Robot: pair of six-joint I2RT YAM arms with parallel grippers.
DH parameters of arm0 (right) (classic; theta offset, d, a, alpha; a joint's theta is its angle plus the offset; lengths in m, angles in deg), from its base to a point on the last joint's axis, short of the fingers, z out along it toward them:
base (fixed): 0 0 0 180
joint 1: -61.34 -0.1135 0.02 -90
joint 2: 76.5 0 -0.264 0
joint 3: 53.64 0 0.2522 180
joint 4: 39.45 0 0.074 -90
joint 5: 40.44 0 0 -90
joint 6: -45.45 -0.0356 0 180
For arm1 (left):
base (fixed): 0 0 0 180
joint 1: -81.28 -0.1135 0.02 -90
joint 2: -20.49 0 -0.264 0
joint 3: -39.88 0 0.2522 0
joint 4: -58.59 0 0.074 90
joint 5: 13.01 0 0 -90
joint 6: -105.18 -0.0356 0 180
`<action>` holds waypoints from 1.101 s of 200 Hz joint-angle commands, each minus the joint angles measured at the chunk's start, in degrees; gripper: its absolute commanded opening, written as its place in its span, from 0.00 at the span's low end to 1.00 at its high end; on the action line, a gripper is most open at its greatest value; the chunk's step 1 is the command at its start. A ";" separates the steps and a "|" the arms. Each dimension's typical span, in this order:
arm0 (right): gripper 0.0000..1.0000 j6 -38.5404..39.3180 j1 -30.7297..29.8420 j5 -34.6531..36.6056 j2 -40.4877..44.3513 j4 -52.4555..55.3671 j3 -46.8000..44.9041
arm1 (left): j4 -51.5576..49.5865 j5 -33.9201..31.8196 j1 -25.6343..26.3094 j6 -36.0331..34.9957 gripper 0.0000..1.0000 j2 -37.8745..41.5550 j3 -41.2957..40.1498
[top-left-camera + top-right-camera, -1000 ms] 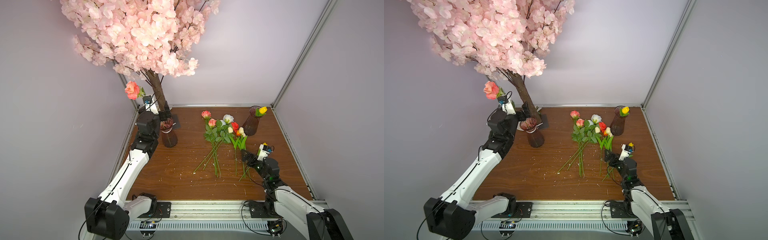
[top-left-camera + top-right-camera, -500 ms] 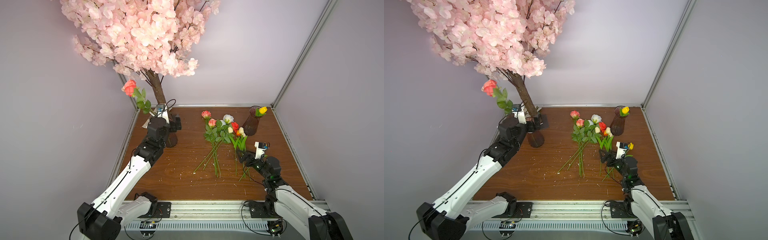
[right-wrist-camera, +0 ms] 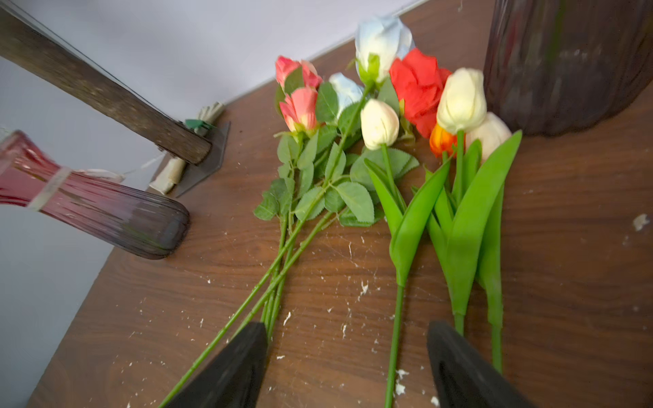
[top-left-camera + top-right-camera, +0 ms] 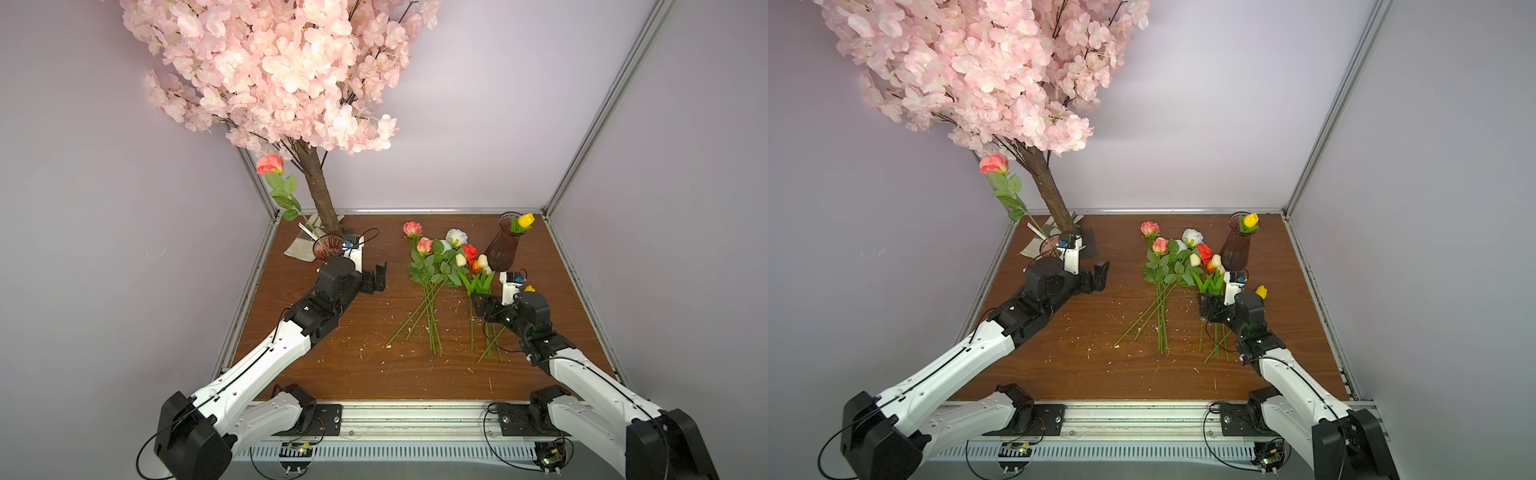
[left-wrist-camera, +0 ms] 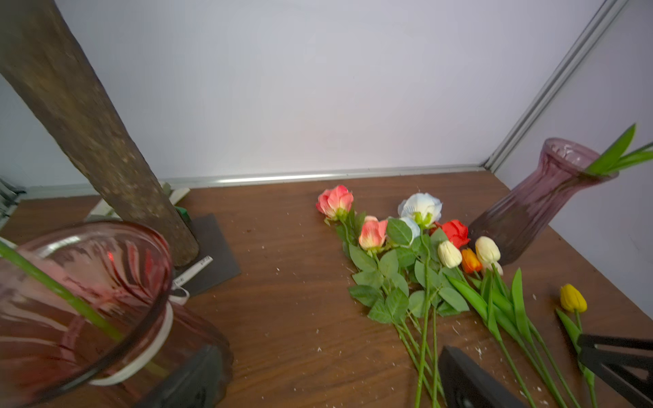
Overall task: Arrange the flowers in different vases according to their variety
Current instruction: Pick up the flower at the center of the board.
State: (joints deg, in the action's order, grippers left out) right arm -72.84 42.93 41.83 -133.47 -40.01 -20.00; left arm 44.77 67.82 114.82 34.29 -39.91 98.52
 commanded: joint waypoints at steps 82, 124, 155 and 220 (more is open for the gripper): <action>0.62 1.66 -8.81 18.54 -21.61 19.14 15.74 | 28.39 -2.10 4.87 -1.86 1.00 -3.73 -18.89; 0.48 1.55 -9.79 20.31 -27.21 21.18 19.97 | 28.33 -1.15 4.87 -1.98 1.00 -4.53 -18.68; 0.40 0.96 -10.89 22.06 -32.48 23.85 23.57 | 27.90 -0.77 4.93 -1.80 1.00 -5.16 -18.27; 0.14 -0.56 -13.79 25.54 -40.41 28.63 29.94 | 27.39 -0.53 4.94 -1.81 0.99 -6.27 -17.73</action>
State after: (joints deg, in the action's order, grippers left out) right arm -72.12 30.01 65.52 -171.66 -15.47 8.78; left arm 71.59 66.83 119.19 33.14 -45.90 79.64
